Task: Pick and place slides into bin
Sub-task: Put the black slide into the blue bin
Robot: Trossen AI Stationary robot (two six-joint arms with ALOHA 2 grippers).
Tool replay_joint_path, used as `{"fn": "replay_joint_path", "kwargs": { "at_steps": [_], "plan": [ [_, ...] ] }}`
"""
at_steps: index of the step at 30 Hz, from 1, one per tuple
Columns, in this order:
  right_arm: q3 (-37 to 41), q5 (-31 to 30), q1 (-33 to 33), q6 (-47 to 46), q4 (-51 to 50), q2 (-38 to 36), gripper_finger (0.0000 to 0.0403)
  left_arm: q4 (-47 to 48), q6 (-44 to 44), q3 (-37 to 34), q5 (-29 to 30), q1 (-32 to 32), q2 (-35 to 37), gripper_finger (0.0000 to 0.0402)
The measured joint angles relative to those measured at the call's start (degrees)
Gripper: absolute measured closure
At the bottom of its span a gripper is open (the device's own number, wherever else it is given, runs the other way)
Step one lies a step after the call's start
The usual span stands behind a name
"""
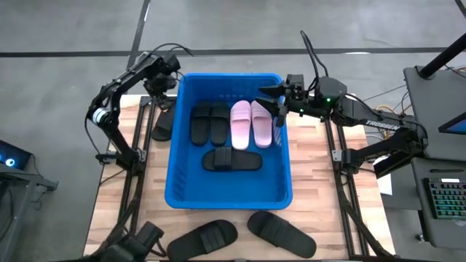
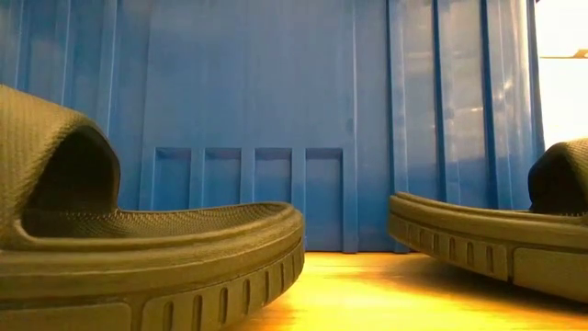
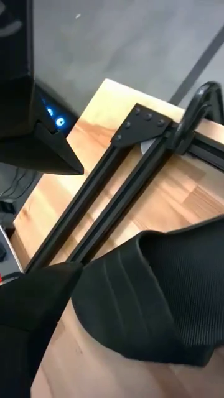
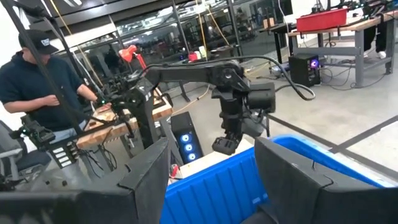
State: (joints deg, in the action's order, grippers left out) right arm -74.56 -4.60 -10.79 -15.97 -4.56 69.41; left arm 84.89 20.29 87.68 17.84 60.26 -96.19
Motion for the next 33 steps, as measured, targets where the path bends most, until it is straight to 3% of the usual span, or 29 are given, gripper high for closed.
{"fn": "replay_joint_path", "kwargs": {
  "at_steps": [8, 15, 24, 33],
  "plan": [
    [0.0, 0.0, 0.0, -0.31, -1.31, 0.0, 0.0179, -0.98, -9.55, 0.15, 0.25, 0.41, -4.64, 0.0176],
    [0.0, 0.0, 0.0, -0.31, -1.27, 0.0, 0.0179, 0.82, -19.97, 0.13, -3.55, 1.84, -7.31, 0.0176],
    [0.0, 0.0, 0.0, 1.01, -1.16, 0.0, 0.0179, -3.68, -29.42, 0.1, -1.15, 2.36, -11.81, 0.0176],
    [0.0, 0.0, 0.0, 1.68, -1.17, 0.0, 0.0179, 3.53, -34.91, 0.02, -5.17, 2.66, -18.43, 0.0176]
  ]
}}
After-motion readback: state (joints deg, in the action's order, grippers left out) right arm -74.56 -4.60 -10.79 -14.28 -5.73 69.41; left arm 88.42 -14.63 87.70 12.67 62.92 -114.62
